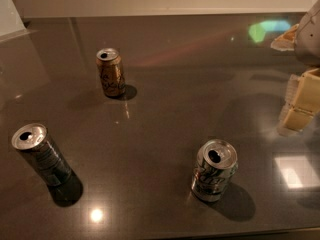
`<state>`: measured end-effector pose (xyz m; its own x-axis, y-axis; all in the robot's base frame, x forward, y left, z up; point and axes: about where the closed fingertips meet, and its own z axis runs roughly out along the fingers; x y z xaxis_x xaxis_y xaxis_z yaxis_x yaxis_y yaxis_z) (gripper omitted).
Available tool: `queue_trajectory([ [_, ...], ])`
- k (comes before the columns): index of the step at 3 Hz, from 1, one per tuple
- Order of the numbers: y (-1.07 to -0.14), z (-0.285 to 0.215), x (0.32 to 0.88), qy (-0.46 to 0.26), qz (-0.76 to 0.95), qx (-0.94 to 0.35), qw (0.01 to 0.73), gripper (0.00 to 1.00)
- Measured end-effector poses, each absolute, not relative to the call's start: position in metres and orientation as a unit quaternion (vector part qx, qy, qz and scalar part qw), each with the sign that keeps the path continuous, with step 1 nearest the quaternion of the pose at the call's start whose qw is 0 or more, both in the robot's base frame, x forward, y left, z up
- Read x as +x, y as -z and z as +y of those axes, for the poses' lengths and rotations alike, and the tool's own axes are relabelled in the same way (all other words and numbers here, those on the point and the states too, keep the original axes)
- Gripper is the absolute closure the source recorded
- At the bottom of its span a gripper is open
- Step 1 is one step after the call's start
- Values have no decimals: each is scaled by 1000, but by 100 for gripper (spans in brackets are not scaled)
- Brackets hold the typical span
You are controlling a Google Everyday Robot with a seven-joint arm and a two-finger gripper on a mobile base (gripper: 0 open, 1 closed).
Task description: Move 7up can near orange can
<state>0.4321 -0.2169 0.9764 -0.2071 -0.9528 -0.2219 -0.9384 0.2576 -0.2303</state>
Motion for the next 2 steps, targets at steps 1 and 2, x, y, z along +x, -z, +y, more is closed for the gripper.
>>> queue_trajectory([
  [1,-973,-207,411,-5,758,-627,178,0],
  [2,-958,-185,388,-44,734,-648,199,0],
])
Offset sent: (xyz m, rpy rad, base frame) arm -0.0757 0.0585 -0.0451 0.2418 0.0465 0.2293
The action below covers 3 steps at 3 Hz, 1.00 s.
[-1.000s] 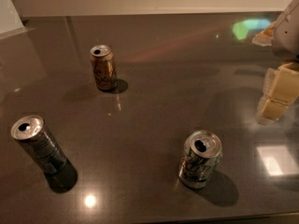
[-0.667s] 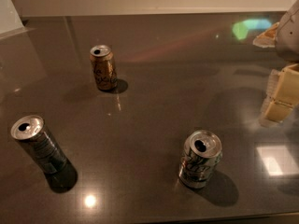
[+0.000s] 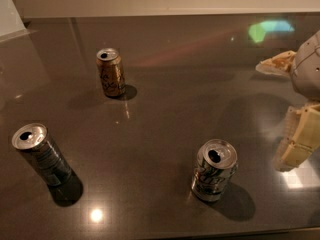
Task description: Move 7up can near orange can
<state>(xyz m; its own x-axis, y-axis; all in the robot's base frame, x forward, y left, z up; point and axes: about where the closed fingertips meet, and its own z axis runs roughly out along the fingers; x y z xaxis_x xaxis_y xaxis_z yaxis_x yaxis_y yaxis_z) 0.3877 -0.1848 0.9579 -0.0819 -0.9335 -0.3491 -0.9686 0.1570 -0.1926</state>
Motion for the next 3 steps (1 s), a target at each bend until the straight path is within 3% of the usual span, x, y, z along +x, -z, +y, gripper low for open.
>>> queue_trajectory([
  [3,-901,-110,350,-145,683,-690,190,0],
])
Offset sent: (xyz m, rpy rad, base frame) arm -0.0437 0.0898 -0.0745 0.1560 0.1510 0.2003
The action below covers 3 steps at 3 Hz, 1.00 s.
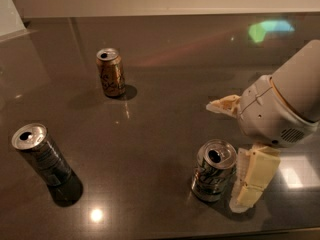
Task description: Move 7up can near orange can
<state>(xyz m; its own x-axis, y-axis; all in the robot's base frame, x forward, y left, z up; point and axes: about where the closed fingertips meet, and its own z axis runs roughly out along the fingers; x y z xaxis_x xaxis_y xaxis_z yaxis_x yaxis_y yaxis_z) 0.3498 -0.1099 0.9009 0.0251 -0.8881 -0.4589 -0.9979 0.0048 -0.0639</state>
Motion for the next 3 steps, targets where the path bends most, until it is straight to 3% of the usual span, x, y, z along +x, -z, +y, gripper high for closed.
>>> queue_trajectory([
  [1,-898,-103,342,-162,675,-695,186,14],
  [3,-904,-88,330,-188,661,-701,191,61],
])
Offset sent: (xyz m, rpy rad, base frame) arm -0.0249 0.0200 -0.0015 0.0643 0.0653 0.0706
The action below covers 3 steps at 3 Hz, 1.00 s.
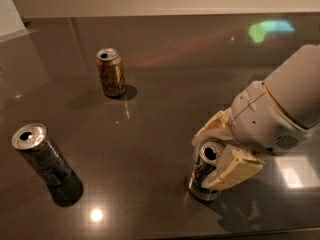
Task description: Move 7up can near orange can
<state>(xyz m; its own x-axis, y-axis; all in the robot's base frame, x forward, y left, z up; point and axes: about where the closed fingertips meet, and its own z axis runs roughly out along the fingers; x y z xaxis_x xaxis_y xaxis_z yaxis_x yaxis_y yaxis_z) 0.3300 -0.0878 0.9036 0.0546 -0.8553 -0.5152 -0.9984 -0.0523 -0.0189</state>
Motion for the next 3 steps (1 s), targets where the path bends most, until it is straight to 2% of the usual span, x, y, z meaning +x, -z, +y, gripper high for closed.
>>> queue_trajectory([
  [1,-915,-75,342,-180,669,-692,202,85],
  [2,-922,-67,350,-175,678,-683,208,100],
  [3,-935,-44,392,-159,694,-664,231,100],
])
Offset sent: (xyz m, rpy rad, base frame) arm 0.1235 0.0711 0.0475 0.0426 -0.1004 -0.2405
